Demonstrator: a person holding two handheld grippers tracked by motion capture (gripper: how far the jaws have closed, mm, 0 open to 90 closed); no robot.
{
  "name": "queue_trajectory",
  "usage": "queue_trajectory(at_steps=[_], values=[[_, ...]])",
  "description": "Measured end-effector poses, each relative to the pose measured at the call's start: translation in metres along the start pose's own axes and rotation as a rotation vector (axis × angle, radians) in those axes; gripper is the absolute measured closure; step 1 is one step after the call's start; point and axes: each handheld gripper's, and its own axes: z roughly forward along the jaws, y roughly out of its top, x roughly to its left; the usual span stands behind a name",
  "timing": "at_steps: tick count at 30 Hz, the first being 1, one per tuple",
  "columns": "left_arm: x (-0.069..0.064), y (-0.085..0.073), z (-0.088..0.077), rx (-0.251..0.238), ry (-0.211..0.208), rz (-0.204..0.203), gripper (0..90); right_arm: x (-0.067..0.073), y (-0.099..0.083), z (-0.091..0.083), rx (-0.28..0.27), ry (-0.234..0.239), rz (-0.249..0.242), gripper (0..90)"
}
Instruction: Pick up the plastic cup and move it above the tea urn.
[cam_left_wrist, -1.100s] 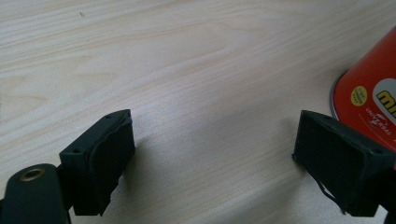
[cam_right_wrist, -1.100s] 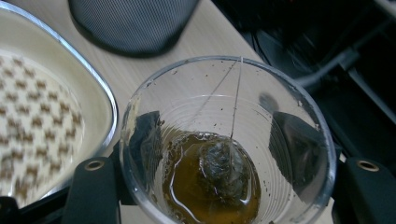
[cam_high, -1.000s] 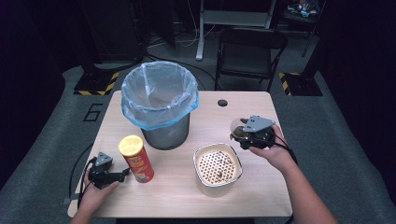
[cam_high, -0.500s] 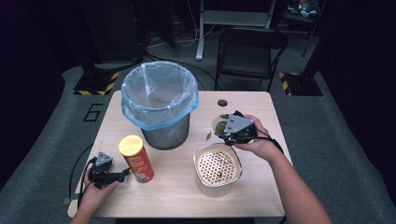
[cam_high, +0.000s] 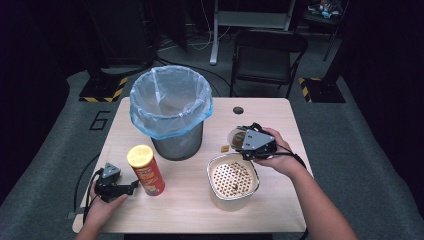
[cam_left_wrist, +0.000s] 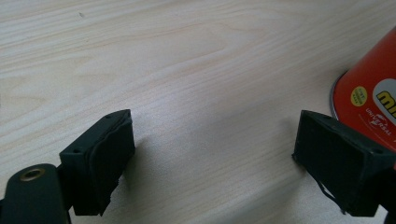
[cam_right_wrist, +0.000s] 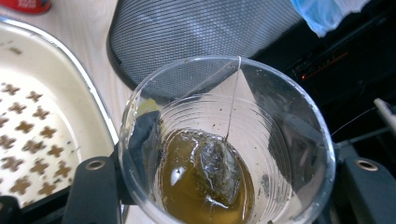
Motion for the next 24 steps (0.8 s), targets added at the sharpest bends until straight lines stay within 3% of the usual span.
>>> queue_trajectory(at_steps=[3,7,8,9,11,12,17,18,19,20,21,24], values=[[0.0,0.0,0.0,0.0,0.0,0.0,11.9,0.006,0.004,-0.003,0.007,-0.01,-0.049,34.3],[0.0,0.0,0.0,0.0,0.0,0.0,11.9,0.017,0.01,-0.005,0.025,-0.046,-0.168,34.4],[0.0,0.0,0.0,0.0,0.0,0.0,11.9,0.017,0.01,-0.005,0.025,-0.046,-0.168,34.4],[0.0,0.0,0.0,0.0,0.0,0.0,11.9,0.024,0.013,-0.006,0.037,-0.062,-0.228,34.2],[0.0,0.0,0.0,0.0,0.0,0.0,11.9,0.032,0.016,-0.009,0.032,-0.082,-0.286,34.1],[0.0,0.0,0.0,0.0,0.0,0.0,11.9,0.032,0.016,-0.009,0.032,-0.082,-0.286,34.1],[0.0,0.0,0.0,0.0,0.0,0.0,11.9,0.051,0.027,-0.013,0.097,-0.18,-0.539,34.1],[0.0,0.0,0.0,0.0,0.0,0.001,11.9,0.055,0.029,-0.013,0.115,-0.202,-0.604,34.2],[0.0,0.0,0.0,0.001,-0.001,0.0,11.9,0.062,0.03,-0.012,0.161,-0.232,-0.702,34.2],[0.0,0.0,0.0,0.001,-0.001,0.0,11.9,0.062,0.03,-0.012,0.161,-0.232,-0.702,34.2],[0.0,0.0,0.0,0.0,0.0,0.0,11.9,0.069,0.03,-0.011,0.19,-0.246,-0.788,34.1],[0.0,0.0,0.0,0.0,0.0,0.0,11.9,0.078,0.03,-0.01,0.232,-0.285,-0.898,34.1]])
